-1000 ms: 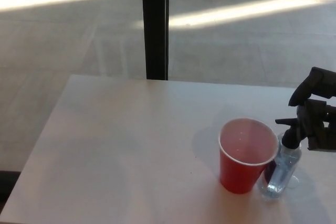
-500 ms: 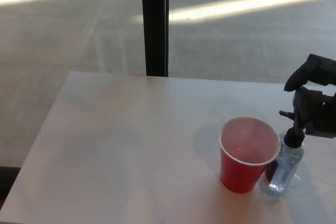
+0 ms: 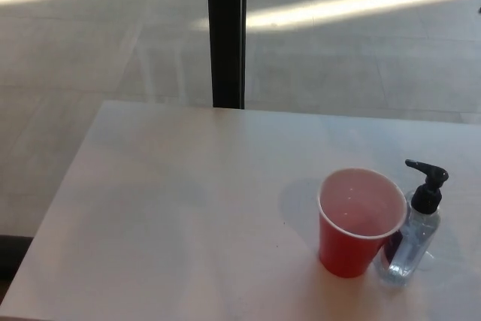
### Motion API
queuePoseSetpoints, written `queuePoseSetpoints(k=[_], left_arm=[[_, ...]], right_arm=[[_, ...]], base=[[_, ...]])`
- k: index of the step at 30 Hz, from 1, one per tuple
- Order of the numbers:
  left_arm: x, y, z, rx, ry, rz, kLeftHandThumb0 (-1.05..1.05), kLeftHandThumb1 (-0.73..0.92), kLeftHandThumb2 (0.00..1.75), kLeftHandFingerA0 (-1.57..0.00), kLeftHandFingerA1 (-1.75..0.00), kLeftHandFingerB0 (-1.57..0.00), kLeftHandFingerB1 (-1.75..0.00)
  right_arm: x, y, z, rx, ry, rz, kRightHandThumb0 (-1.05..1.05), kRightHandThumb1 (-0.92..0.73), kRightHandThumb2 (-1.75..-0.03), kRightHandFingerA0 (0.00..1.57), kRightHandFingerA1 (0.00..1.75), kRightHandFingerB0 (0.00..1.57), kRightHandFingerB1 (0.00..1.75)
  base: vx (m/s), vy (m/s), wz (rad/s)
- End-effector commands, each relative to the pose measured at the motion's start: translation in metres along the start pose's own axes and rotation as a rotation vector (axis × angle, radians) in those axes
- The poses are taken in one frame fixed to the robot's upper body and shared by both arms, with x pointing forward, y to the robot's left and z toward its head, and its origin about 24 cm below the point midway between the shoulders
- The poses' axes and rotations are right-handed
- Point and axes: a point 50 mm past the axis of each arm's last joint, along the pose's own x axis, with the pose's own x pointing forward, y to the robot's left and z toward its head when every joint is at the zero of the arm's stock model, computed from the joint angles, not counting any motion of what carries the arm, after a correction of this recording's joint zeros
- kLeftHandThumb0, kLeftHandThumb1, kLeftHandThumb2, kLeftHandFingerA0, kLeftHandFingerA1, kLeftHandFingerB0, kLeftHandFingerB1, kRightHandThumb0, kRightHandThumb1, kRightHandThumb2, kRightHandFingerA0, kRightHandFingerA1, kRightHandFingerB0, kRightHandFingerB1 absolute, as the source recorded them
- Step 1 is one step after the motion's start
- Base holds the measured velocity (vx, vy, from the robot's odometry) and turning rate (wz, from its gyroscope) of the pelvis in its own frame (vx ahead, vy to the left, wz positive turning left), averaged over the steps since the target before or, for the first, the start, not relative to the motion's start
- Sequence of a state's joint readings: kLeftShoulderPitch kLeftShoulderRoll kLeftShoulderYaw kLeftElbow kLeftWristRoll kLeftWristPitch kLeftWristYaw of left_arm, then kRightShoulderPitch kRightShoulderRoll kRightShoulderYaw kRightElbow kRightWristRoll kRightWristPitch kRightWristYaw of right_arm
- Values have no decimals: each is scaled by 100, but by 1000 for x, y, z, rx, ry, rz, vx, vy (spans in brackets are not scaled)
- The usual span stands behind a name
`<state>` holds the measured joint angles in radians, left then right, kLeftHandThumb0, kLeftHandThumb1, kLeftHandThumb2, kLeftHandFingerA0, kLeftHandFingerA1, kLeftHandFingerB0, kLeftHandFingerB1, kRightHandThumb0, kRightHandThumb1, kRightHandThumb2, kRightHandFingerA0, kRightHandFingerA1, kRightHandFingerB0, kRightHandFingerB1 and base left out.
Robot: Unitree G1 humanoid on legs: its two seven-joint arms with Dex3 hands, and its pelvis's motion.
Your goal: The robot uses its right hand fist to press the hand soap kept in the middle of the table to get liquid hand soap out
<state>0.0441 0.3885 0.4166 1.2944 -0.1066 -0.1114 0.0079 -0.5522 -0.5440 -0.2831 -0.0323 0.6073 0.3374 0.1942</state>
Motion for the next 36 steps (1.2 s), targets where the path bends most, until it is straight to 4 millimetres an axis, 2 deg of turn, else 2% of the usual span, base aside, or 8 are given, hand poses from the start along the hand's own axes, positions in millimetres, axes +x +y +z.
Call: queuePoseSetpoints(k=[1,13,14,16,28,32,33,36], left_arm=[[0,19,6,-7,-11,50,-52,64,59,-75,-68,-60,-53],[1,18,7,2,-12,52,-52,63,59,-74,-69,-63,-55],[1,18,7,3,-14,50,-52,63,59,-73,-70,-61,-54],[1,17,8,-5,-22,43,-53,62,59,-76,-73,-61,-55],[1,16,7,9,-8,41,-53,63,59,-74,-70,-61,-54],[1,17,8,6,-11,39,-51,64,59,-71,-68,-61,-55],[1,19,7,7,-14,39,-51,64,59,-72,-68,-61,-54],[0,18,7,23,-18,31,-52,64,59,-75,-73,-60,-56]], right_arm=[[-58,-84,89,257,-85,-279,-33,-36,-109,105,166,86,130],[-207,-183,24,207,1,-965,-36,-26,-122,148,149,113,125],[-236,-187,6,193,34,-1073,-51,-7,-166,125,172,101,154],[-283,-188,-26,178,83,-1294,-63,-31,-116,149,155,90,112],[-389,-147,-119,177,518,-1791,-55,-55,-119,115,173,47,101],[-398,-135,-134,187,627,-1795,-54,-56,-124,121,142,56,100],[-404,-131,-138,262,620,-1797,-48,-58,-124,110,175,56,151],[-410,-127,-144,253,679,-1767,-49,-65,-123,102,165,66,123]], base=[[0,0,0],[0,0,0],[0,0,0],[0,0,0],[0,0,0],[0,0,0],[0,0,0],[0,0,0]])
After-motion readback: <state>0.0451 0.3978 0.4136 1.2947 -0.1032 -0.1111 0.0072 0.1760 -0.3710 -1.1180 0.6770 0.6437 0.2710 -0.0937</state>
